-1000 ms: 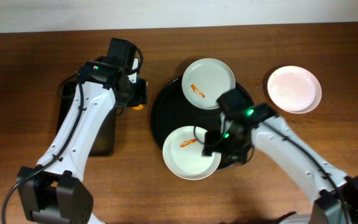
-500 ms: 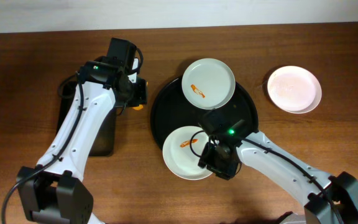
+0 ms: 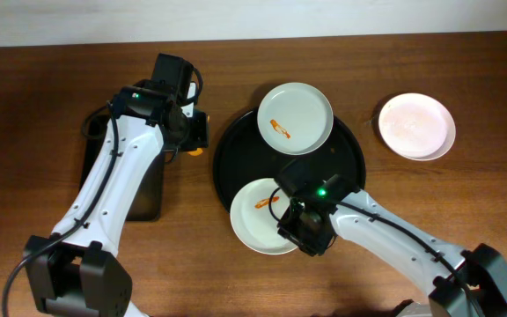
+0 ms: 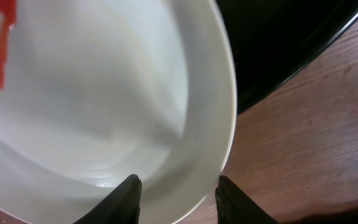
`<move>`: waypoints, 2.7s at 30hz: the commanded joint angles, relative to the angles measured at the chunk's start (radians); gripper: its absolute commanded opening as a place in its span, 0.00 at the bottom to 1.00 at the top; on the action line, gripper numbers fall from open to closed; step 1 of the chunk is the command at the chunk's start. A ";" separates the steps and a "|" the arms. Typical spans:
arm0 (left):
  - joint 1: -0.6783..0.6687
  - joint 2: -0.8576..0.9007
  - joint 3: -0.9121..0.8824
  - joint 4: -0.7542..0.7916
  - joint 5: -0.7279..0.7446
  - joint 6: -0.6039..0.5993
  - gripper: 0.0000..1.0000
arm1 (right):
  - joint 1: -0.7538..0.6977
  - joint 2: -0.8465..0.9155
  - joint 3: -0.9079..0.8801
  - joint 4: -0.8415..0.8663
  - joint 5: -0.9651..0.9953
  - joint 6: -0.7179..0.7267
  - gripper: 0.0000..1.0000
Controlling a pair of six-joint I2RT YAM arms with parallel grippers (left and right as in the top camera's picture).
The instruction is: Clean dirty plates on tray and stack at the side
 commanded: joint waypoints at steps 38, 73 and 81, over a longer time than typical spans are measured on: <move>-0.071 -0.021 0.013 0.033 0.236 0.013 0.00 | -0.220 -0.010 0.232 -0.248 0.552 -0.708 0.04; -0.253 0.450 -0.019 0.128 0.115 -0.045 0.00 | -0.313 0.028 0.220 -0.220 0.554 -0.871 0.04; -0.255 0.426 -0.046 0.170 0.116 -0.045 0.00 | -0.313 0.028 0.220 -0.220 0.538 -0.871 0.04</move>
